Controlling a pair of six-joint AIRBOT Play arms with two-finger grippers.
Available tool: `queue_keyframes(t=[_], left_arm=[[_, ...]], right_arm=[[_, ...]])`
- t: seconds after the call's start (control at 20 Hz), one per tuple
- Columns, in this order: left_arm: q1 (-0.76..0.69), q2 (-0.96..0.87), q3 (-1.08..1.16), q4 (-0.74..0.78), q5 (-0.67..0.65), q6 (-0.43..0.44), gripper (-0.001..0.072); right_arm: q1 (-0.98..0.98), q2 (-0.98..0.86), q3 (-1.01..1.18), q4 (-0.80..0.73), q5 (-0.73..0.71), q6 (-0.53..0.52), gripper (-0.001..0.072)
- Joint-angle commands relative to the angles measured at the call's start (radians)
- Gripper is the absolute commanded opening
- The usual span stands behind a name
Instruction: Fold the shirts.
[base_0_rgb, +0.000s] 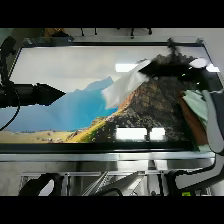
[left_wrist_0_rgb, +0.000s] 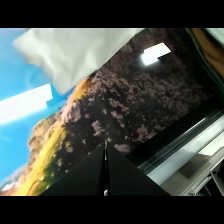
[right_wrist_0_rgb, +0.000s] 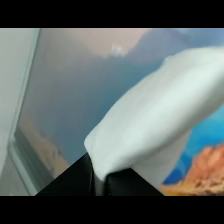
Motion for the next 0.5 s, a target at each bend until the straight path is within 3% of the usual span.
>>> queue_keyframes(t=[0.0,0.25,0.45], left_arm=[[0.001,0.001,0.000,0.000,-0.034,0.018,0.0015],[0.001,0.001,0.000,0.000,-0.047,0.047,0.0015],[0.001,0.001,0.000,0.000,-0.069,0.062,0.0015]], right_arm=[[-0.196,0.124,0.054,0.015,-0.110,0.123,0.0016],[-0.527,0.166,0.054,0.022,-0.160,0.135,0.0015],[-0.731,0.165,0.054,0.016,-0.049,0.185,0.0016]])
